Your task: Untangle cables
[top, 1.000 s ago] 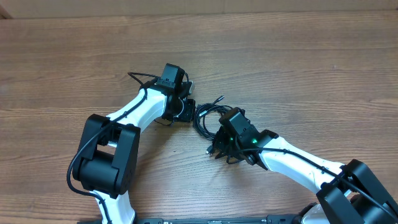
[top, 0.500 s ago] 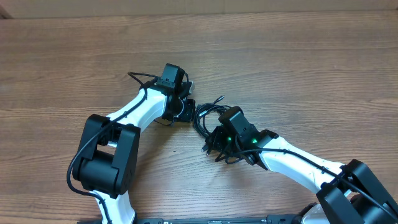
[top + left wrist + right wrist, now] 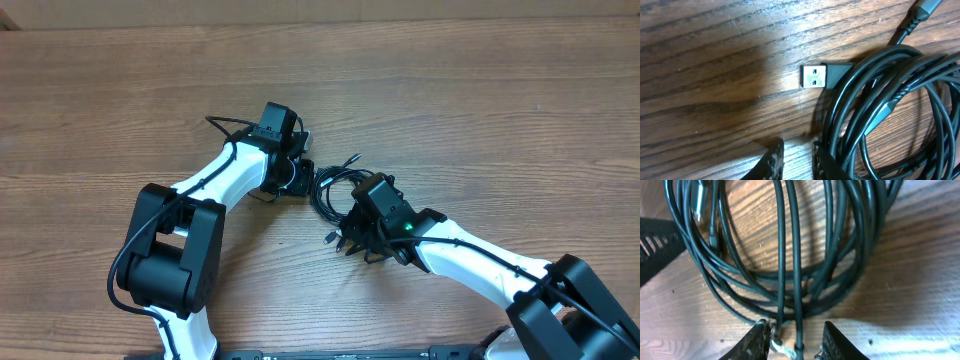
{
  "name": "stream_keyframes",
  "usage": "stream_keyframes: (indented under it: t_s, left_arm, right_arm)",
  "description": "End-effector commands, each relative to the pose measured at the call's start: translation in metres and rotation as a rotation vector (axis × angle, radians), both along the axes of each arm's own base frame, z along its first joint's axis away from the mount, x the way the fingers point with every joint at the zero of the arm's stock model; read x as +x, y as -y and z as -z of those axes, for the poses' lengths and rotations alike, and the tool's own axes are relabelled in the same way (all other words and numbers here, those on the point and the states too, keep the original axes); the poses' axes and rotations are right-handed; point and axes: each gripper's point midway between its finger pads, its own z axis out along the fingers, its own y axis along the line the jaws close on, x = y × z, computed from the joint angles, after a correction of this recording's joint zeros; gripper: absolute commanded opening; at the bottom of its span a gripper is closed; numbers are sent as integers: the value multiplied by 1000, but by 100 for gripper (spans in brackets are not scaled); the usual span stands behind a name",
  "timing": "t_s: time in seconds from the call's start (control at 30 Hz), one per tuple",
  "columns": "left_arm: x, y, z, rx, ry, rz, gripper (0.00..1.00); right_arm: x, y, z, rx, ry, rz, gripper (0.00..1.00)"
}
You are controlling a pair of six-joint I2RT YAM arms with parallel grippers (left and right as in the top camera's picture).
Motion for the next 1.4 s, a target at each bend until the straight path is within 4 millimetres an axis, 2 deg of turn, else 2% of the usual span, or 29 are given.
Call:
stream_keyframes:
  t_s: [0.0, 0.1, 0.13, 0.23, 0.47, 0.67, 0.93, 1.2, 1.37]
  left_arm:
    - [-4, 4, 5, 2, -19, -3, 21]
    - [-4, 4, 5, 3, -19, -3, 21]
    - [-4, 4, 5, 3, -20, -3, 21]
    - [-6, 3, 5, 6, -29, -3, 21]
    - [-7, 3, 6, 7, -33, -4, 20]
    - [-7, 3, 6, 8, -33, -3, 20]
    - [-7, 3, 6, 8, -32, -3, 21]
    - [-7, 3, 6, 8, -32, -3, 21]
    - [-7, 3, 5, 7, -31, -4, 23]
  right_arm:
    - [1, -1, 14, -11, -18, 21, 34]
    - [-1, -10, 21, 21, -42, -1, 33]
    - [-2, -12, 23, 31, -51, -7, 31]
    - [-4, -18, 21, 60, -61, -23, 15]
    - [-9, -24, 18, 96, -83, -46, 4]
    - [-4, -34, 1, 123, -22, -142, 4]
    - [-1, -37, -3, 136, -1, -147, 4]
    - [22, -43, -17, 176, 120, -182, 4]
    - [59, -35, -36, 225, 233, -113, 4]
